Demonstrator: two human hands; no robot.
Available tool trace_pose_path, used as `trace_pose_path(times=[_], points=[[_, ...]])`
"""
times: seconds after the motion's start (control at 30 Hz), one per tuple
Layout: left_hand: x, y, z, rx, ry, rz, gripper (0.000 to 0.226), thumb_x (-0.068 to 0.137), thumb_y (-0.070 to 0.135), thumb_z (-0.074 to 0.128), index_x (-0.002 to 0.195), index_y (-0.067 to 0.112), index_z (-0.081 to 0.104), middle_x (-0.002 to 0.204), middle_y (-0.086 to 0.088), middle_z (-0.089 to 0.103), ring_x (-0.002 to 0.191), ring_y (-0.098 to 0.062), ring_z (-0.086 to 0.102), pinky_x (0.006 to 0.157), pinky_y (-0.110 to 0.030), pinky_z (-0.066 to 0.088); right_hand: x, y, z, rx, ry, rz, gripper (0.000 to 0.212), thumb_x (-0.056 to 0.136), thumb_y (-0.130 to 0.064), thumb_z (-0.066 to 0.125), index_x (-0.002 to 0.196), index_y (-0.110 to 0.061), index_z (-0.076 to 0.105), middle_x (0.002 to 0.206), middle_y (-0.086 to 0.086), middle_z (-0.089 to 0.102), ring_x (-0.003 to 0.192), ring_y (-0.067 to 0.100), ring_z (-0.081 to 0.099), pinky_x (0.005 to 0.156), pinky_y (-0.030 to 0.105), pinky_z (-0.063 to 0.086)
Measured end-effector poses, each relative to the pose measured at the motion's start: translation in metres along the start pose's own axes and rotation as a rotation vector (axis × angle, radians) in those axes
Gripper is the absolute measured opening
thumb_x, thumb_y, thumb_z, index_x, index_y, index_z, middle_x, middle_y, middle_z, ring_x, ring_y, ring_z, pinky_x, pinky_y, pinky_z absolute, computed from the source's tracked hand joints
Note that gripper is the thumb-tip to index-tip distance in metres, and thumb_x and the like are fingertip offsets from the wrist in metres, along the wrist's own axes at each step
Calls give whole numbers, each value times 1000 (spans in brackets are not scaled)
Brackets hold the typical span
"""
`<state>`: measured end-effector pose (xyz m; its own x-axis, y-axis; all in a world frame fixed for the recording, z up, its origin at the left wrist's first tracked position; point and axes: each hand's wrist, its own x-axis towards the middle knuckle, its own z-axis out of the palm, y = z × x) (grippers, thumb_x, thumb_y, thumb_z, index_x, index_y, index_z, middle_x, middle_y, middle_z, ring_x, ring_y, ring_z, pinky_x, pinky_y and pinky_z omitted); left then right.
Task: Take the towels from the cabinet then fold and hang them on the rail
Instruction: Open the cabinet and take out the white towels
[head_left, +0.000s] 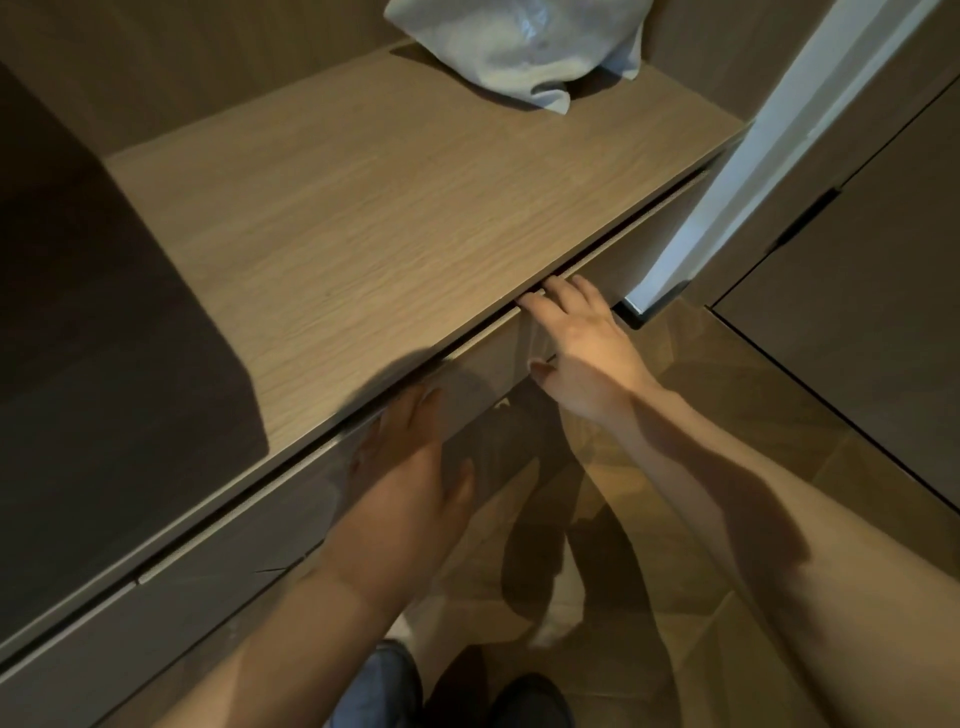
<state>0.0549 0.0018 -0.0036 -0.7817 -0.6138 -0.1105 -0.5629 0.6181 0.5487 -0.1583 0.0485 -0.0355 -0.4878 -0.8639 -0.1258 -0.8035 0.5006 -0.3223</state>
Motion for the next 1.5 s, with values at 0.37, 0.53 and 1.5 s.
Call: trace_pose_path(times=[0.37,0.53,1.5], points=[[12,-8,16,-51,-159,-164,46,100,26,45,142,9,37,139,-17,48,124,-36,47,101,-44,42,-46,13,8,182,116,27,52,96,-25,61,145,-24,43,160,0,23,146,19,24,115,32,33],[9,-23,30,-180,-208,-155,32,100,25,48,130,13,54,125,0,57,120,-21,52,90,-16,33,-66,17,27,386,206,144,45,96,-27,60,140,-23,51,159,-7,24,132,-4,26,86,-4,24],[-17,-23,103,58,-471,41,32,88,42,64,117,28,66,118,7,62,109,-11,57,92,-27,45,-130,57,121,1207,366,857,43,82,7,68,96,-32,53,110,7,64,104,32,63,87,56,56]])
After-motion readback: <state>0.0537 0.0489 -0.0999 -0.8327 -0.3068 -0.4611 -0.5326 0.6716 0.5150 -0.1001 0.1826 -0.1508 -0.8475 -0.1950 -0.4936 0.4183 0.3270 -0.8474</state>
